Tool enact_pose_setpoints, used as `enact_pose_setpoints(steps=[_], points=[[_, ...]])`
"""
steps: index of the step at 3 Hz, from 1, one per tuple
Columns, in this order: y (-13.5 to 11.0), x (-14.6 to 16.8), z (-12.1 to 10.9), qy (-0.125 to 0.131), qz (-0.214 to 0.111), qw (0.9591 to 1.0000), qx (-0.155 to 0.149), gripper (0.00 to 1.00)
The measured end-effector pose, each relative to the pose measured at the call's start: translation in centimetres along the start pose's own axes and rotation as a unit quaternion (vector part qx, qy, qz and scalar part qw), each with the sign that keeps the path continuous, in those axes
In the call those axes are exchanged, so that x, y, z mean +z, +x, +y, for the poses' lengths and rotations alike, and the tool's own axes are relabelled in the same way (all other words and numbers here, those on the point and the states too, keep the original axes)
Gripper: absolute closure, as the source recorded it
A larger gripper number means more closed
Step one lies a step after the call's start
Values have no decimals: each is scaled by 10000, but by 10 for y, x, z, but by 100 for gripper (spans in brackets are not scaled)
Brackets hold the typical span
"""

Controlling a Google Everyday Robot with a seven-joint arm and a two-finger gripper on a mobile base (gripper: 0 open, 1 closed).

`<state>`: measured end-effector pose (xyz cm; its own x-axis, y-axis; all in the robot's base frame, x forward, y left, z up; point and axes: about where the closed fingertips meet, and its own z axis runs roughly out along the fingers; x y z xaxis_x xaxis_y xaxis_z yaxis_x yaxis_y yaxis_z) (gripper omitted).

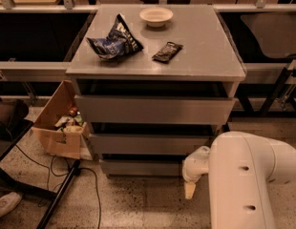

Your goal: Open bottom drawer

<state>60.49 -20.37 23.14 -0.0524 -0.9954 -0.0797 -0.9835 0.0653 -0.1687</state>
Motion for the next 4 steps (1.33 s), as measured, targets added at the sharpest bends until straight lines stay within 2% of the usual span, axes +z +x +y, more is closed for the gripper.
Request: enact_pose_setpoints(steps=[1,2,3,4], points=[[-3,17,-28,8,197,9996,-210,0],[-8,43,-38,-89,223,9994,-232,18],[-3,63,-35,-213,199,9995,-83,42],[5,60,-37,-193,222,9996,-14,65]])
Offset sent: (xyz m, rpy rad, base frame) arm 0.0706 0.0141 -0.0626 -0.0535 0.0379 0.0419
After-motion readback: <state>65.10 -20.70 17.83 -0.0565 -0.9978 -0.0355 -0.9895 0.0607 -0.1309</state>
